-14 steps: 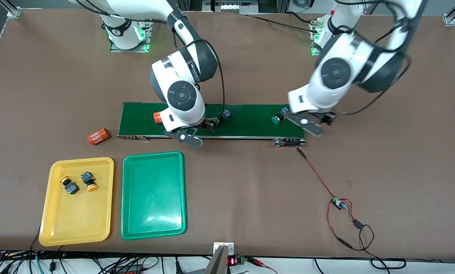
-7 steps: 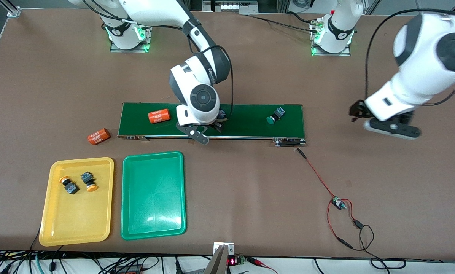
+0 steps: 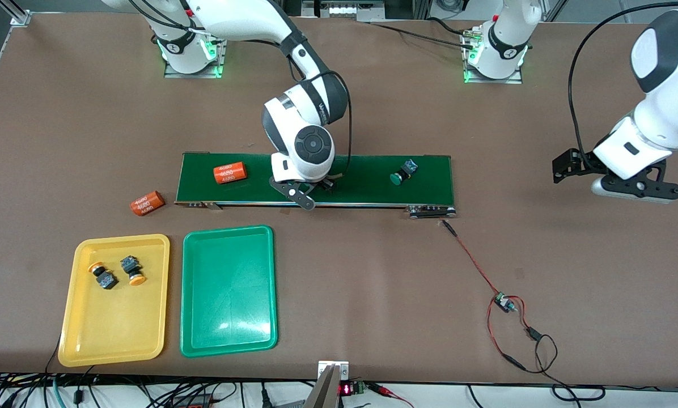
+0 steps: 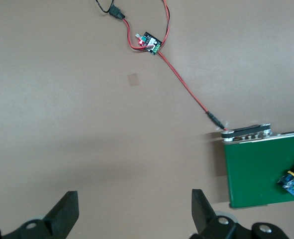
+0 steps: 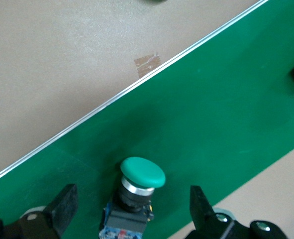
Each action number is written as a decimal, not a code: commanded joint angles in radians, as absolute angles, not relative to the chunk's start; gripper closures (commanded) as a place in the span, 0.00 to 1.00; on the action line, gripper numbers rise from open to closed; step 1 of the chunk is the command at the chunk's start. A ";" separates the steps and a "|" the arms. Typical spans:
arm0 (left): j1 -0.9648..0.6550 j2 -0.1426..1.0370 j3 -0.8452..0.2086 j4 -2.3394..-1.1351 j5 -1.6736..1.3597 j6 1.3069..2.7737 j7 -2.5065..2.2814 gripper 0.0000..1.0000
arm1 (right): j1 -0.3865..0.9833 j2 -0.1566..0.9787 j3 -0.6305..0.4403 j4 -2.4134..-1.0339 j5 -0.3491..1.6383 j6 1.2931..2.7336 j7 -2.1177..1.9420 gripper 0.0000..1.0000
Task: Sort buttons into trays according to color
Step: 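Carry the green-capped button over the green tray with the right gripper, then lower the green button into the green tray and open the right gripper, then grasp the second green-capped button on the belt with the right gripper, then place the second green button into the green tray with the right gripper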
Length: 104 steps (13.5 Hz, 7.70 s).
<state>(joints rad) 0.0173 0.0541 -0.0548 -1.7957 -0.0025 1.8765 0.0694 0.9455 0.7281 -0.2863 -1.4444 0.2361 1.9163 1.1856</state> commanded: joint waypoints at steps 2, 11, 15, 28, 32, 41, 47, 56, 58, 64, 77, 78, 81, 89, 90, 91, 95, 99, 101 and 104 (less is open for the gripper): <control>-0.037 0.021 0.006 -1.804 -0.020 1.873 0.071 0.00 | 0.991 0.716 -0.293 -1.523 0.245 2.006 1.256 0.04; -0.018 0.034 0.005 -1.777 0.025 1.858 0.067 0.00 | 0.983 0.701 -0.299 -1.490 0.245 2.006 1.232 0.94; -0.021 0.037 0.000 -1.769 0.025 1.858 0.066 0.00 | 0.927 0.676 -0.302 -1.431 0.244 1.991 1.187 0.99; -0.034 0.035 -0.029 -1.744 0.029 1.838 0.066 0.00 | 0.559 0.732 -0.310 -1.350 0.170 2.055 0.380 1.00; -0.034 0.035 -0.029 -1.744 0.029 1.838 0.066 0.00 | 0.517 0.811 -0.311 -1.348 0.161 2.186 0.212 1.00; -0.034 0.035 -0.029 -1.744 0.028 1.833 0.066 0.00 | 0.474 0.889 -0.310 -1.359 0.176 2.366 0.038 0.00; -0.034 0.035 -0.029 -1.744 0.028 1.824 0.064 0.00 | 0.529 0.701 -0.302 -1.355 0.178 2.047 0.194 0.00; -0.034 0.035 -0.029 -1.744 0.026 1.824 0.064 0.00 | 0.781 0.617 -0.301 -1.359 0.176 1.815 0.675 0.00; -0.034 0.035 -0.029 -1.744 0.026 1.824 0.064 0.00 | 0.824 0.627 -0.301 -1.362 0.176 1.816 0.748 0.00; -0.034 0.035 -0.028 -1.744 0.026 1.824 0.064 0.00 | 0.937 0.649 -0.301 -1.376 0.198 1.842 1.035 0.00; -0.034 0.035 -0.028 -1.744 0.026 1.822 0.064 0.00 | 1.032 0.710 -0.301 -1.457 0.201 1.936 1.318 0.00; -0.034 0.035 -0.028 -1.744 0.026 1.822 0.064 0.00 | 1.032 0.712 -0.299 -1.462 0.201 1.947 1.333 0.00; -0.034 0.035 -0.028 -1.744 0.026 1.822 0.064 0.00 | 1.049 0.716 -0.301 -1.488 0.201 1.951 1.338 0.31; -0.034 0.035 -0.029 -1.744 0.026 1.822 0.064 0.00 | 1.035 0.649 -0.305 -1.477 0.198 1.939 1.312 0.85; -0.034 0.035 -0.029 -1.743 0.026 1.822 0.064 0.00 | 1.038 0.638 -0.305 -1.432 0.198 1.934 1.305 0.85; -0.034 0.035 -0.029 -1.743 0.028 1.822 0.064 0.00 | 1.034 0.638 -0.308 -1.390 0.187 1.918 1.304 0.86; -0.034 0.035 -0.029 -1.744 0.026 1.822 0.064 0.00 | 0.927 0.666 -0.328 -1.301 0.193 1.896 1.151 0.90; -0.034 0.035 -0.029 -1.743 0.026 1.822 0.064 0.00 | 0.790 0.687 -0.328 -1.283 0.195 1.934 0.831 0.91; -0.034 0.035 -0.029 -1.744 0.026 1.822 0.064 0.00 | 0.737 0.706 -0.327 -1.281 0.195 2.004 0.688 0.92; -0.034 0.035 -0.029 -1.744 0.026 1.822 0.064 0.00 | 0.694 0.761 -0.325 -1.281 0.193 2.147 0.548 0.92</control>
<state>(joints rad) -0.0317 0.0398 -0.0268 -1.7561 0.0063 1.8417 0.0681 0.7157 0.7074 -0.3387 -1.3187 0.1897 2.0842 0.6296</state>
